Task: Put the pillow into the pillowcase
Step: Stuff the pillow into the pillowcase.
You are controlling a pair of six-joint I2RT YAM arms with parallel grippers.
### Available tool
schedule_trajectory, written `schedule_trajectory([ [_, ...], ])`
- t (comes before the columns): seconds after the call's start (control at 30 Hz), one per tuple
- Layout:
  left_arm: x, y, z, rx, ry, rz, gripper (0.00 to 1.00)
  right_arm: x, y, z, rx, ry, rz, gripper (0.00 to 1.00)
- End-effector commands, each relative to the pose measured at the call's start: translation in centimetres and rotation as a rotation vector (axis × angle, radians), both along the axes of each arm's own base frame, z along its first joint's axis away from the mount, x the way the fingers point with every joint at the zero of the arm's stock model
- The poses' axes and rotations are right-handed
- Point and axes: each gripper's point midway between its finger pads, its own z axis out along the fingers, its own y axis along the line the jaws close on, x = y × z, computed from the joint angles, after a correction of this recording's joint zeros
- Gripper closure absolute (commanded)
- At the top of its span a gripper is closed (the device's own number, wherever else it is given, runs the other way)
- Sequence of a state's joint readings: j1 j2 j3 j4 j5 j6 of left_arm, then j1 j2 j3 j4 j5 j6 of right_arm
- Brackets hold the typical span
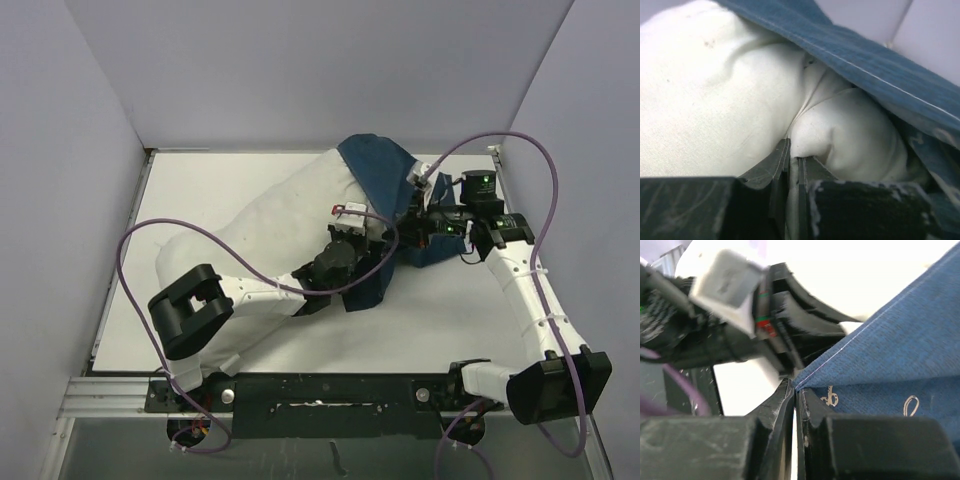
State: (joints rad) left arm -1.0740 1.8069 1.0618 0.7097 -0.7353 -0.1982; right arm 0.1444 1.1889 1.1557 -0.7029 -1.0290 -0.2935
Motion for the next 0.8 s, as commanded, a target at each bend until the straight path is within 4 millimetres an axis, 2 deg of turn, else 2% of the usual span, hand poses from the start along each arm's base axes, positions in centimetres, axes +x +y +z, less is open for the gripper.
schedule_trajectory([
  [0.0, 0.5, 3.9, 14.1, -0.251, -0.289, 0.194, 1.0, 2.9, 1.5, 3.7, 0.036, -0.044, -0.022, 0.99],
  [0.1, -0.5, 5.1, 14.8, -0.223, -0.35, 0.247, 1.0, 3.5, 3.6, 1.3, -0.1, -0.053, -0.006, 0.99],
  [0.17, -1.3, 6.0, 14.4, -0.225, -0.365, 0.257, 1.0, 5.1, 2.8, 0.0, -0.177, -0.078, -0.086, 1.0],
  [0.23, -1.7, 6.4, 13.3, -0.229, -0.332, 0.25, 1.0, 6.6, 1.1, -0.3, -0.161, -0.072, -0.147, 1.0],
  [0.27, -1.7, 6.4, 12.4, -0.239, -0.301, 0.245, 1.0, 6.2, 1.2, -0.2, -0.122, -0.056, -0.114, 1.0],
  [0.3, -1.6, 6.2, 11.3, -0.239, -0.269, 0.233, 1.0, 4.8, 2.1, -0.3, -0.076, -0.036, -0.036, 1.0],
  [0.4, -1.0, 4.8, 8.5, -0.255, -0.188, 0.201, 1.0, -1.9, 6.1, -1.2, -0.001, 0.003, 0.248, 1.0],
  [0.43, -0.8, 3.8, 8.0, -0.257, -0.176, 0.177, 1.0, -2.9, 6.5, -1.1, 0.016, -0.012, 0.285, 0.99],
  [0.47, -0.7, 3.1, 7.4, -0.25, -0.169, 0.155, 1.0, -2.9, 6.1, -0.5, 0.028, -0.035, 0.276, 0.99],
  [0.5, -0.8, 2.3, 6.8, -0.248, -0.161, 0.127, 1.0, -2.1, 5.0, 0.4, 0.038, -0.064, 0.231, 0.99],
  [0.57, -0.9, 0.5, 5.4, -0.24, -0.136, 0.052, 1.0, 1.1, 2.1, 1.4, 0.067, -0.06, 0.06, 0.96],
  [0.63, -1.3, -1.6, 3.7, -0.205, -0.11, -0.047, 1.0, 2.9, 0.0, -0.5, -0.008, -0.029, -0.045, 0.92],
  [0.7, -1.9, -3.0, 1.4, -0.149, -0.081, -0.13, 1.0, 2.3, -0.8, -3.8, -0.102, 0.038, -0.003, 0.88],
  [0.77, -2.6, -4.0, -1.0, -0.091, -0.046, -0.222, 1.0, 0.8, -1.3, -5.4, -0.132, 0.07, 0.088, 0.8],
])
